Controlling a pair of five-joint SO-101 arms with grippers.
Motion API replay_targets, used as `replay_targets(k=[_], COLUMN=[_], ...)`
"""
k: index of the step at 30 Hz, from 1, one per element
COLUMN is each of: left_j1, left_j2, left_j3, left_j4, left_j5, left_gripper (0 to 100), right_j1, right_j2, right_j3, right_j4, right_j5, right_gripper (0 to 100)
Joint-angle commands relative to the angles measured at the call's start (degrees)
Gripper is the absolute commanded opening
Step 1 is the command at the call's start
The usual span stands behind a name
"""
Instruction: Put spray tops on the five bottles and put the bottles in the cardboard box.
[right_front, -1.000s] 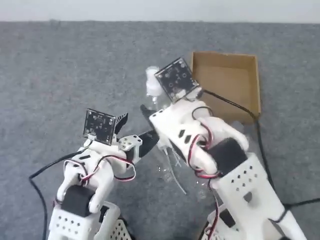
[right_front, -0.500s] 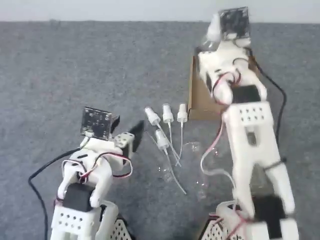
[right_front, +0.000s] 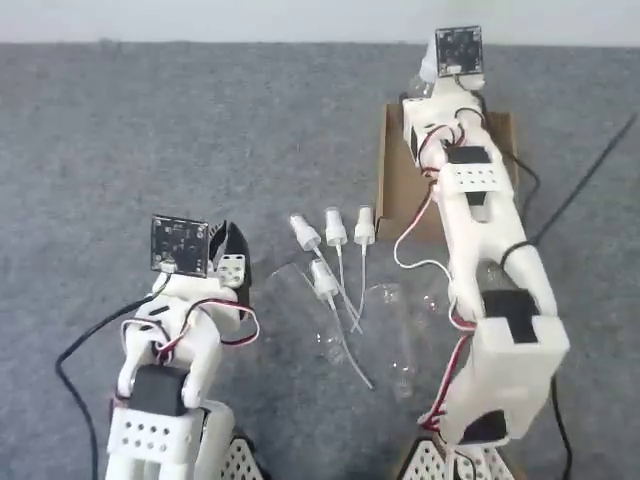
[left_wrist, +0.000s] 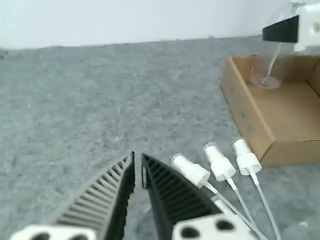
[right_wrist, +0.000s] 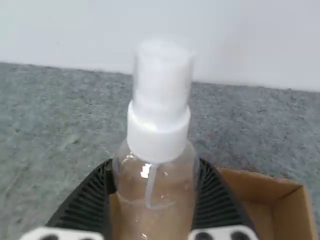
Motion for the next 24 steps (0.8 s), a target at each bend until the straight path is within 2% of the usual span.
replay_targets(k=[1,14,22,24], left_j1=[-0.18,-0.18,-0.35,-0.35], left_j2=[-1.14,-1.14,-1.14,-1.14], left_j3=[-0.48,-0.48,-0.48,-0.48], left_j4=[-1.76,-1.58,-1.58,-1.58], left_j5=[0.00,-0.09,-0.09,-0.09], left_gripper=[1,1,1,1], right_j1=[1.10,-0.57,-0.66,-0.66], right_j2=[1.01,7.16,8.22,8.22], right_j3=[-4.40,-4.22,-4.13,-4.13], right_j4=[-5.32,-11.21,-11.03,-10.77], right_j5=[-0.53,-0.70,-0.70,-0.70], right_gripper=[0.6,0.6,0.8,4.0])
